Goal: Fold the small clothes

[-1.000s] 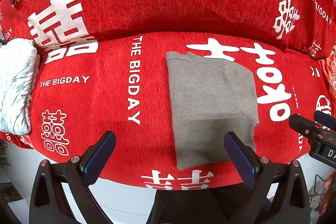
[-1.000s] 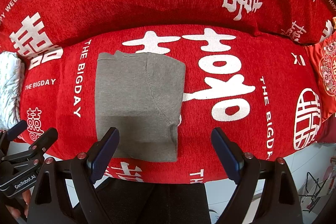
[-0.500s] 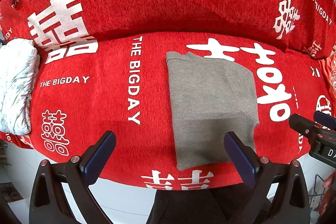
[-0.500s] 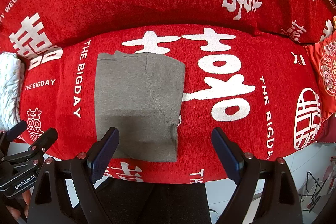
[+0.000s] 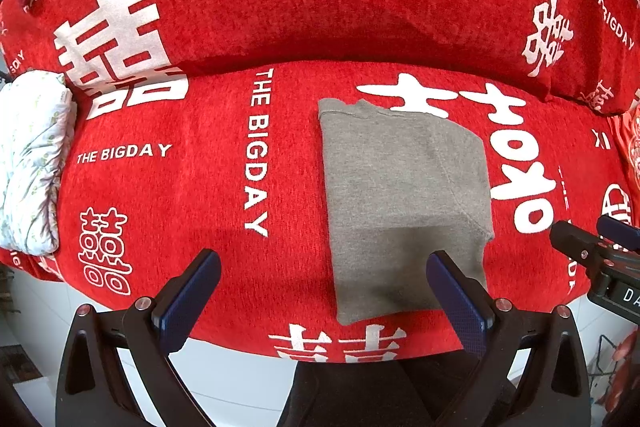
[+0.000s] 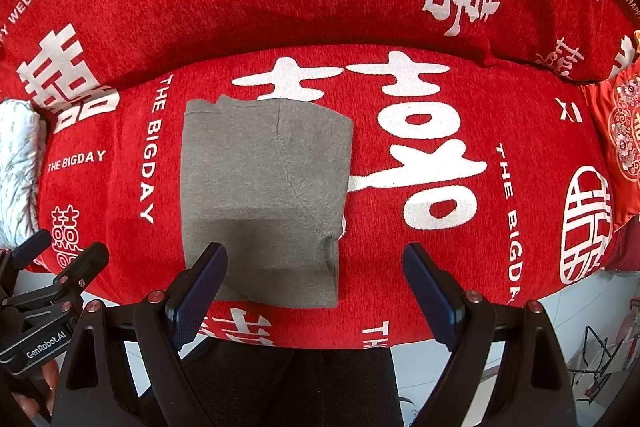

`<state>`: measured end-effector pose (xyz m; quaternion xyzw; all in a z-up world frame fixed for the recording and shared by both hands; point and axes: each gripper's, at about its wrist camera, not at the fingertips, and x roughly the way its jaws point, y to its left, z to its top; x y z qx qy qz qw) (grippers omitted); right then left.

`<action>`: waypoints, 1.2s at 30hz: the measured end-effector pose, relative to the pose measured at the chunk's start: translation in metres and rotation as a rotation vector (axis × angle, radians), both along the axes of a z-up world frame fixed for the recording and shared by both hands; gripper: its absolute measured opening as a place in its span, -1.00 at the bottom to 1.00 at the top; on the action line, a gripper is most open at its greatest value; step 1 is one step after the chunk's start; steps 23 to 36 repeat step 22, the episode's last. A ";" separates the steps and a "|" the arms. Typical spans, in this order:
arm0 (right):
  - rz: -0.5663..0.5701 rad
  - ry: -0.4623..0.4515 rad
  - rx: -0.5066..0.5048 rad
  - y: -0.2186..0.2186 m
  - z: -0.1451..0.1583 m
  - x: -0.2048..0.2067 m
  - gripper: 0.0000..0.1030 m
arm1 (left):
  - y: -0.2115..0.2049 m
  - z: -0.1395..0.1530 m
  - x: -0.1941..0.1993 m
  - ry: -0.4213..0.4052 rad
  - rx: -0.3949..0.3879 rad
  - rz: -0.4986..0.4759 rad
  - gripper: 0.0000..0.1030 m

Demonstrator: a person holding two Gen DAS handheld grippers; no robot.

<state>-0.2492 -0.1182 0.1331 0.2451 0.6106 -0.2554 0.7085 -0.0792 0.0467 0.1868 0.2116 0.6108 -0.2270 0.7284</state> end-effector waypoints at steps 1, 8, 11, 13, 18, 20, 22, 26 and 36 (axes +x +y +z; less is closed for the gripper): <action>0.000 0.000 0.000 0.000 0.000 -0.001 0.77 | 0.000 0.000 0.001 0.000 0.001 0.003 1.00; 0.001 0.002 0.001 0.000 -0.001 0.000 0.77 | 0.003 -0.004 0.002 0.002 0.004 0.016 1.00; 0.003 0.003 0.000 0.000 -0.001 -0.001 0.77 | 0.003 -0.004 0.003 0.002 0.003 0.014 1.00; 0.003 0.004 0.000 0.000 -0.002 0.000 0.77 | 0.003 -0.003 0.003 0.004 -0.001 0.016 1.00; 0.004 0.006 0.001 0.001 -0.002 -0.003 0.77 | 0.004 -0.001 0.002 0.002 -0.014 0.012 1.00; 0.006 0.007 0.002 0.001 -0.003 -0.002 0.77 | 0.002 -0.001 0.000 0.004 -0.016 0.009 1.00; 0.008 0.008 0.001 0.001 -0.003 -0.001 0.77 | 0.001 -0.001 -0.002 0.007 -0.017 0.006 1.00; 0.008 0.008 0.001 0.001 -0.003 -0.001 0.77 | 0.001 -0.001 -0.002 0.007 -0.017 0.006 1.00; 0.008 0.008 0.001 0.001 -0.003 -0.001 0.77 | 0.001 -0.001 -0.002 0.007 -0.017 0.006 1.00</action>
